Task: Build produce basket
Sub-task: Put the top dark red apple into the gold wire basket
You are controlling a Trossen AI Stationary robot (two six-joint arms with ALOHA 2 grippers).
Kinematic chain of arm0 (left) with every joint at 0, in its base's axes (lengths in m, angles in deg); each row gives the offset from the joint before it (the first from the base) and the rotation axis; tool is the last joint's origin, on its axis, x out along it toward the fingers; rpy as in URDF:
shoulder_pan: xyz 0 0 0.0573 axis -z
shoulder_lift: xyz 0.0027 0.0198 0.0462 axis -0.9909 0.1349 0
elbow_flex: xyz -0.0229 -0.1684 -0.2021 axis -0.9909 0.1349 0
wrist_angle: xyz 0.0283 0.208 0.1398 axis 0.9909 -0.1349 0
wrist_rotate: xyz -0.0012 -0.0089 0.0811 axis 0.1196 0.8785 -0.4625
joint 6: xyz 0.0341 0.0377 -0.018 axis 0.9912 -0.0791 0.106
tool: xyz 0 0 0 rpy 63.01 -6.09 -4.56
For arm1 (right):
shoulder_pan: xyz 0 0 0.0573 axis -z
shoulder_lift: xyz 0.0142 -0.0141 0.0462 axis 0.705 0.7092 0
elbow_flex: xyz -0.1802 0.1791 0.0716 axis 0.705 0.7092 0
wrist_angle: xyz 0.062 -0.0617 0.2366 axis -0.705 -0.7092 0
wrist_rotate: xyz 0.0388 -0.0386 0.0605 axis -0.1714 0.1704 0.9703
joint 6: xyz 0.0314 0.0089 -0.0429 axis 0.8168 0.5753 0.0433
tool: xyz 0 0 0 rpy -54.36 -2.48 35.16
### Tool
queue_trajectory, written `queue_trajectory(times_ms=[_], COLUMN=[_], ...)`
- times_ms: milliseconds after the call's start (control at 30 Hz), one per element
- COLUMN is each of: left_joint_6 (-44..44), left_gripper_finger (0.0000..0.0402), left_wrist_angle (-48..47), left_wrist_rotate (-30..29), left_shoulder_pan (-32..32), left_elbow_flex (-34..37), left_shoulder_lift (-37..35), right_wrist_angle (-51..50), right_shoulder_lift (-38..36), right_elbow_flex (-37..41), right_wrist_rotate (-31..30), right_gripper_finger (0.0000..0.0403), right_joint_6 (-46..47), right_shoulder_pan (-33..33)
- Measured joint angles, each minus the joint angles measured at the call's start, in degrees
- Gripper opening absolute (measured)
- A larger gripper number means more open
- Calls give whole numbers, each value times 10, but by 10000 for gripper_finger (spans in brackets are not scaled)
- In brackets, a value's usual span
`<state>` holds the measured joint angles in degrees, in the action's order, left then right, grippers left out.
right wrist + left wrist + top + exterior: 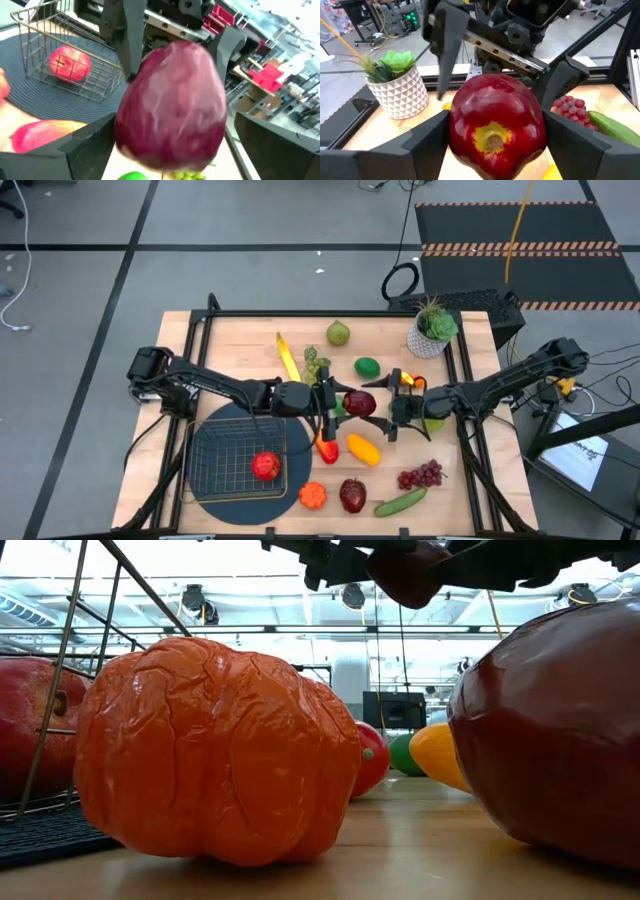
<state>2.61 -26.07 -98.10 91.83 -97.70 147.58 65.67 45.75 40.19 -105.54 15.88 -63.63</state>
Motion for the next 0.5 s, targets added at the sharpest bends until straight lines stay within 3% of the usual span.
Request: queue_trajectory(times_ms=[233,500], left_joint_6=[14,89], left_gripper_finger=[265,294], left_wrist_angle=[-70,-171], left_wrist_rotate=[0,-10], left_shoulder_pan=[12,58], left_elbow_flex=[0,0], left_shoulder_lift=[-56,-132], right_wrist_angle=[-4,-31], right_shoulder_lift=[0,0], right_elbow_flex=[0,0], right_wrist_rotate=[3,3], right_gripper_finger=[397,396], right_joint_6=[61,118], right_shoulder_pan=[-5,-3])
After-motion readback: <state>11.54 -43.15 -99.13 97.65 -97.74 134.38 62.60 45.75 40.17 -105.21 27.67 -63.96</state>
